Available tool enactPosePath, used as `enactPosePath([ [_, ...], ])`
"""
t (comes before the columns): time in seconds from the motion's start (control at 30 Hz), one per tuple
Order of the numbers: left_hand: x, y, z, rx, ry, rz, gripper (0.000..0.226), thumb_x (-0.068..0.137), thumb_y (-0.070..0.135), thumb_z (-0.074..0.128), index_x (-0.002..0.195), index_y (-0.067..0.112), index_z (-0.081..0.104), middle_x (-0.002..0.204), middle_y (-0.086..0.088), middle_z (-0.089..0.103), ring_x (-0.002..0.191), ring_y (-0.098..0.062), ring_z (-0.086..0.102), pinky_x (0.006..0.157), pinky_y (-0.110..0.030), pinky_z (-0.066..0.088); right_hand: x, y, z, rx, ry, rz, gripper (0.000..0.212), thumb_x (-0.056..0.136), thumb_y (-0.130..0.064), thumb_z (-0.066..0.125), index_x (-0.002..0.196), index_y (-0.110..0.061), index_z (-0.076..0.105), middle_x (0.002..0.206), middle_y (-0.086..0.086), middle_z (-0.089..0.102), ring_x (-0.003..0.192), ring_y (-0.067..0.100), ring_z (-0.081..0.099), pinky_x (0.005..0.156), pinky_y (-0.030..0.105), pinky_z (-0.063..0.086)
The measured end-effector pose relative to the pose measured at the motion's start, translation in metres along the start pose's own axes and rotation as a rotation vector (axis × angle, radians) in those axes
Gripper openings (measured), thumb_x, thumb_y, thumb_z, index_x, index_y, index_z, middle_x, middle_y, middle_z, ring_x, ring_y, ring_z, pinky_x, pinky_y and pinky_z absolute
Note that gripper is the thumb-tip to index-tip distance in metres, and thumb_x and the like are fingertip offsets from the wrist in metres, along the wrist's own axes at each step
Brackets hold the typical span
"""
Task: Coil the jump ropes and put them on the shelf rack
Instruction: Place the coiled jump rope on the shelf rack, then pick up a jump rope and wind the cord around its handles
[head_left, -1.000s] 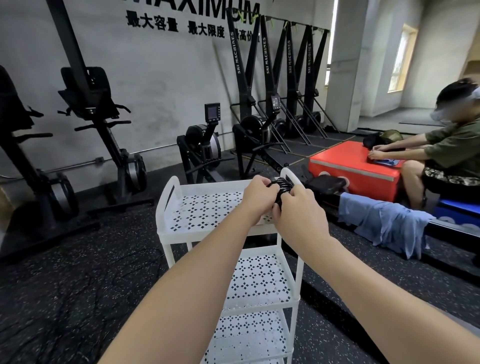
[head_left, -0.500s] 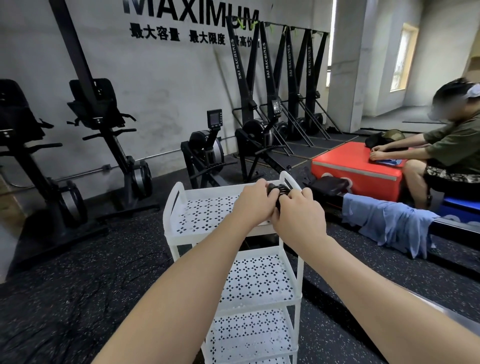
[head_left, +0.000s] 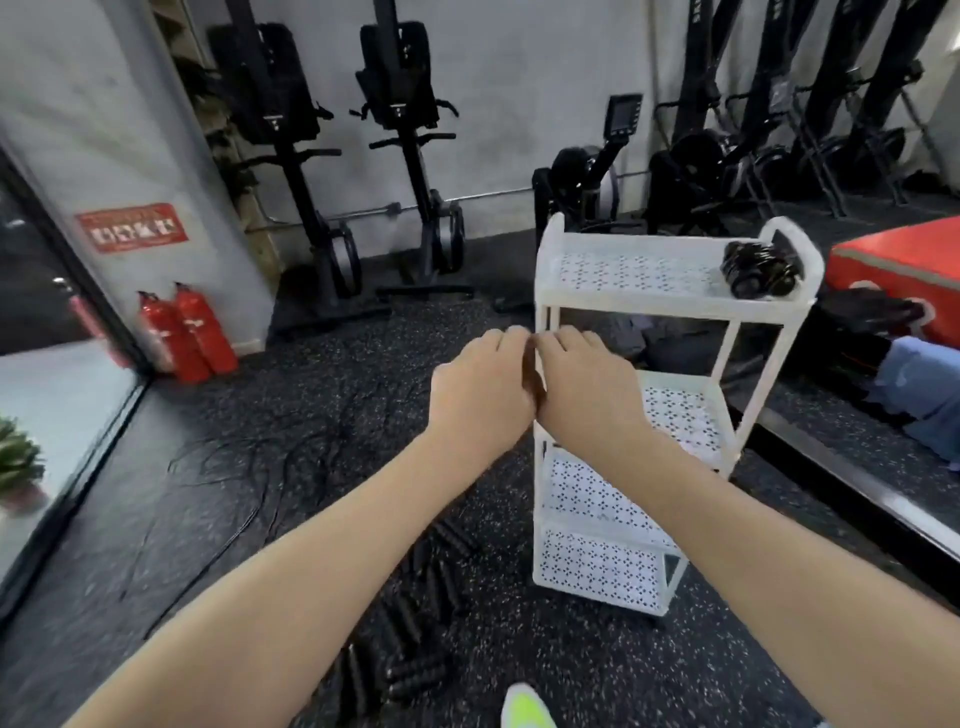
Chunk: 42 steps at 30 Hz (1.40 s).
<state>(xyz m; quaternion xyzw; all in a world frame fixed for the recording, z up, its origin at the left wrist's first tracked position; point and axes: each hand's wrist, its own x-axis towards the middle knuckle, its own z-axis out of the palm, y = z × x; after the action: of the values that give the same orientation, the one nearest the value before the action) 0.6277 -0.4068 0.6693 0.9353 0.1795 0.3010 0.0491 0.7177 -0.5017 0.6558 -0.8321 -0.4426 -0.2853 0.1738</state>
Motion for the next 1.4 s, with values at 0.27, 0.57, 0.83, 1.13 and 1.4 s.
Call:
enactPosePath([
  [0.27, -0.200, -0.194, 0.003, 0.201, -0.216, -0.407, 0.018, 0.101, 0.028, 0.046, 0.108, 0.021, 0.061, 0.104, 0.003, 0.061, 0.093, -0.025, 0.063, 0.065, -0.036, 0.044, -0.094, -0.217, 0.125, 0.248, -0.327, -0.252, 0.018, 0.085, -0.023, 0.066, 0.100, -0.015, 0.059, 0.093, 0.003, 0.061, 0.084, 0.028, 0.062, 0.051, 0.031, 0.031],
  [0.57, -0.387, -0.409, 0.056, 0.238, -0.553, -0.739, 0.023, 0.102, 0.028, 0.043, 0.108, 0.015, 0.061, 0.106, -0.005, 0.065, 0.094, -0.034, 0.066, 0.074, -0.040, 0.046, -0.189, -0.403, 0.307, 0.261, -0.809, -0.373, 0.029, 0.100, -0.038, 0.049, 0.118, -0.016, 0.050, 0.117, 0.006, 0.060, 0.108, 0.031, 0.062, 0.075, 0.039, 0.046],
  [0.83, -0.503, -0.514, 0.170, 0.174, -0.722, -0.863, 0.021, 0.102, 0.031, 0.043, 0.107, 0.017, 0.057, 0.110, -0.006, 0.066, 0.101, -0.035, 0.067, 0.073, -0.039, 0.044, -0.272, -0.478, 0.462, 0.138, -1.077, -0.451, 0.032, 0.102, -0.038, 0.045, 0.126, -0.016, 0.048, 0.123, 0.006, 0.059, 0.111, 0.030, 0.061, 0.078, 0.038, 0.046],
  [1.13, -0.577, -0.575, 0.278, 0.073, -0.791, -1.021, 0.017, 0.102, 0.030, 0.048, 0.110, 0.015, 0.051, 0.113, -0.007, 0.062, 0.105, -0.033, 0.065, 0.073, -0.037, 0.040, -0.342, -0.518, 0.575, 0.085, -1.250, -0.452, 0.029, 0.102, -0.040, 0.044, 0.121, -0.018, 0.049, 0.126, 0.004, 0.059, 0.116, 0.029, 0.060, 0.087, 0.039, 0.048],
  [1.4, -0.600, -0.585, 0.349, -0.147, -0.762, -1.262, 0.021, 0.106, 0.022, 0.048, 0.121, 0.009, 0.040, 0.117, -0.013, 0.062, 0.108, -0.033, 0.065, 0.074, -0.034, 0.042, -0.378, -0.528, 0.626, 0.095, -1.372, -0.337, 0.035, 0.102, -0.040, 0.048, 0.124, -0.014, 0.043, 0.126, 0.007, 0.058, 0.112, 0.030, 0.062, 0.084, 0.041, 0.048],
])
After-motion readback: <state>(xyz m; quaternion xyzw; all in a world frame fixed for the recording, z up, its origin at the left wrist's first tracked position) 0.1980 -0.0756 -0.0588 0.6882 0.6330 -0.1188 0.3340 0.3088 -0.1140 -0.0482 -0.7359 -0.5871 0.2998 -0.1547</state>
